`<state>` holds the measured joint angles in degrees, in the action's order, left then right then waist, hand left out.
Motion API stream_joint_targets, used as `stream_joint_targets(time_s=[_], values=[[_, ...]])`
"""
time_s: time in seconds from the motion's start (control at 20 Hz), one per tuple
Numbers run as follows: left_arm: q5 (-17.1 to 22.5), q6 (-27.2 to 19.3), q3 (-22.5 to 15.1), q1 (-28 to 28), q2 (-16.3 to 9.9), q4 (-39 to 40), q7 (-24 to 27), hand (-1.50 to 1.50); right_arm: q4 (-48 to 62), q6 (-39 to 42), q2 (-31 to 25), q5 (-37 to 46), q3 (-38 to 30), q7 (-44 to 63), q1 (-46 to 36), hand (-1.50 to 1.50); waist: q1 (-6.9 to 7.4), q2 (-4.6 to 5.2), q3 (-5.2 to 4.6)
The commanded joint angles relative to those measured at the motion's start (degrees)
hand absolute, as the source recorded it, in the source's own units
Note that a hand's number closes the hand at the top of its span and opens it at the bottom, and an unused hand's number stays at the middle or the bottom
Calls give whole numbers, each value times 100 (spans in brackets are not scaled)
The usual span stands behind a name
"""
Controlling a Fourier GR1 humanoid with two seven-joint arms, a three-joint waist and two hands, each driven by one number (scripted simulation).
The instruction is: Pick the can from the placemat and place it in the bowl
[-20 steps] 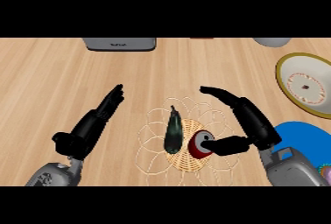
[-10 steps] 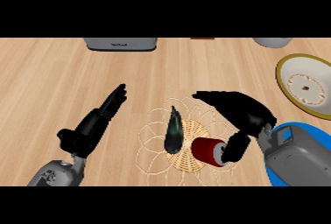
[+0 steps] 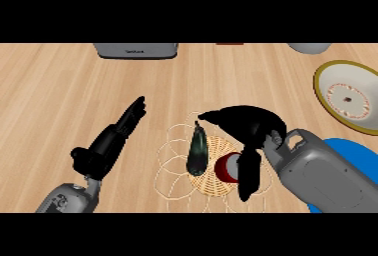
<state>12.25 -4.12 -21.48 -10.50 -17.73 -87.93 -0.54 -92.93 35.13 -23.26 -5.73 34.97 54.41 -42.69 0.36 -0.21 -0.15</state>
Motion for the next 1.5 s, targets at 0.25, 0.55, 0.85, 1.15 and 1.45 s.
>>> stream_joint_targets(time_s=[0.25,0.55,0.85,1.15,1.45], values=[[223,311,386,-172,-103,-194,-360,0,-143,194,253,-238,321,1356,-158,-150,-47,0,11],[-112,246,334,-56,141,-60,-191,0,-813,-92,325,649,633,1116,383,-150,-57,5,13],[-370,269,233,339,322,-174,-8,0,-845,-175,480,1469,532,690,646,-150,-20,10,14],[-228,486,589,22,289,-277,-333,0,-797,-86,502,2359,623,420,947,-150,-41,14,14],[-405,737,659,286,263,-272,-187,0,-566,84,765,2942,380,282,1322,-150,-38,14,14]])
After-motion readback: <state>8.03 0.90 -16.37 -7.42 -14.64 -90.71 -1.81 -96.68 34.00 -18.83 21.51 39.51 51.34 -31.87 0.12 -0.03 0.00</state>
